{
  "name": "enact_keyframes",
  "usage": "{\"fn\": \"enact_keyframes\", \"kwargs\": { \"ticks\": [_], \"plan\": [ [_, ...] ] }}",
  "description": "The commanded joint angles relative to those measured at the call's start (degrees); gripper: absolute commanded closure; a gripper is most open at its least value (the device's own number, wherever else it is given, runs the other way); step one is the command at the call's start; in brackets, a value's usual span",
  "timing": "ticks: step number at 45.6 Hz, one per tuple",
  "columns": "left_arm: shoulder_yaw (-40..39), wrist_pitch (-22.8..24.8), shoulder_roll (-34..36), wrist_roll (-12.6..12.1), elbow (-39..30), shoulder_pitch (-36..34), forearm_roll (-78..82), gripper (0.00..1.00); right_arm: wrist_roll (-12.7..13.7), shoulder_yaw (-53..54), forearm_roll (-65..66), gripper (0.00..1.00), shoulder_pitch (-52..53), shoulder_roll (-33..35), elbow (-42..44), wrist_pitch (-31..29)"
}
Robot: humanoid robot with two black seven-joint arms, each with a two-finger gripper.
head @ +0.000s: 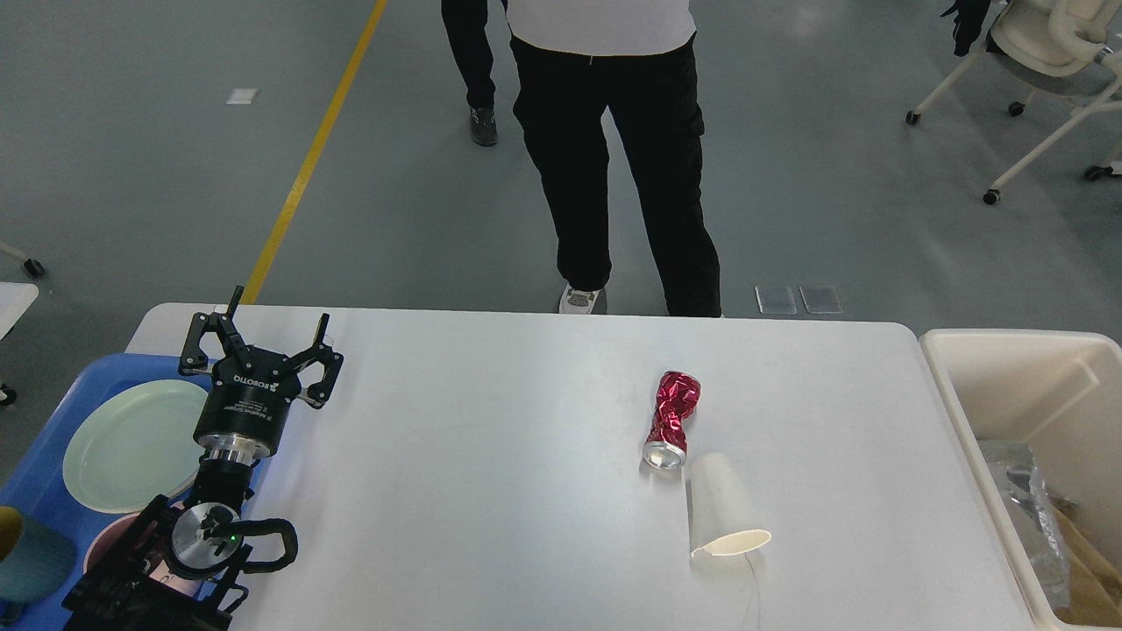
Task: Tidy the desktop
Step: 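Withdraw the right gripper from the bin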
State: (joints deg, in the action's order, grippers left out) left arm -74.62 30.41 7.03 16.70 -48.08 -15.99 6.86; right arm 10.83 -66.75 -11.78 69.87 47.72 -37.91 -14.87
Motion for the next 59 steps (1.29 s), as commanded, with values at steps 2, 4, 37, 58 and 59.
{"fn": "enact_keyframes", "kwargs": {
  "ticks": [2, 4, 37, 58, 59],
  "plan": [
    [0.0, 0.0, 0.0, 0.0, 0.01, -0.01, 0.0, 0.04, 0.16, 14.7, 0.0, 1.0, -19.74, -7.45, 14.6, 1.15],
    [0.0, 0.0, 0.0, 0.0, 0.01, -0.01, 0.0, 0.04, 0.16, 17.26, 0.0, 1.0, -25.02, -10.97, 20.83, 1.42],
    [0.0, 0.0, 0.0, 0.09, 0.01, -0.01, 0.0, 0.04, 0.69, 20.52, -0.08, 0.92, -39.9, -28.65, 42.31, 7.39],
    [0.0, 0.0, 0.0, 0.09, 0.01, -0.01, 0.0, 0.04, 0.42, 20.43, -0.08, 0.0, -40.34, -28.13, 41.78, 8.19],
    [0.0, 0.0, 0.0, 0.09, 0.01, -0.01, -0.09, 0.04, 0.42, 20.52, -0.08, 0.0, -40.25, -28.04, 41.52, 8.19]
  ]
}}
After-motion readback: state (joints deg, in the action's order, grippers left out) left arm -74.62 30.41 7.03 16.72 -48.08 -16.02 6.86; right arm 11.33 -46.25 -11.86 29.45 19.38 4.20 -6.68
